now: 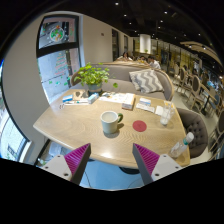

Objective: Pour water

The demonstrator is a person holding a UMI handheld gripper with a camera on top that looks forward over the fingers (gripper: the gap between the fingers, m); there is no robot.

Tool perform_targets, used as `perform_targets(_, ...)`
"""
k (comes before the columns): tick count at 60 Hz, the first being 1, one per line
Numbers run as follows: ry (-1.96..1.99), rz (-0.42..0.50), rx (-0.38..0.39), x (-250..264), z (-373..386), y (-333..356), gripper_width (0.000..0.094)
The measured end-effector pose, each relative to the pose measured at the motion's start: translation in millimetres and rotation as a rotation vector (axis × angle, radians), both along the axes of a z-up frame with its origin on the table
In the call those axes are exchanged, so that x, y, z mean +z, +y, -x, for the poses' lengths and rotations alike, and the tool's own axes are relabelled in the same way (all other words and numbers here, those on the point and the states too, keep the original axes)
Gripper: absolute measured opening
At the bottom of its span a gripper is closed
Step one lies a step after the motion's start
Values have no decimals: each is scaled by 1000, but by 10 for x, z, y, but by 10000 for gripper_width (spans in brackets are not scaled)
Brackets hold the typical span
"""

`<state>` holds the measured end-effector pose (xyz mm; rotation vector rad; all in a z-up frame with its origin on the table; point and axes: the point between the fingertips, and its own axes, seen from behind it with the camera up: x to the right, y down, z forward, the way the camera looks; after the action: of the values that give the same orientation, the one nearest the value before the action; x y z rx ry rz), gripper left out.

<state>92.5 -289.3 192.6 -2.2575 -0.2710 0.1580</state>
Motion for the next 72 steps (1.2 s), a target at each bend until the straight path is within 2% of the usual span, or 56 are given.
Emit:
perform_targets(12,-2,21,-44,-460,-799,-93,854)
perform_targets(30,8,-8,-178,-1068,-2330,268,856)
perform_targets(42,35,-103,-237,-1126,-3240,793,857)
perform_targets(47,30,-135,-254,-1388,-3760,964,858)
perform_targets(55,25,-155,-271,-1522,-3793,1255,850)
perform_targets(60,15,-156,-270,-1586,-3796,1335,755)
perform_targets(67,11,-165,-271,-1691,-3866,1426,509)
perform_targets(72,9,-183,-270,-1672,-3871,1459,492)
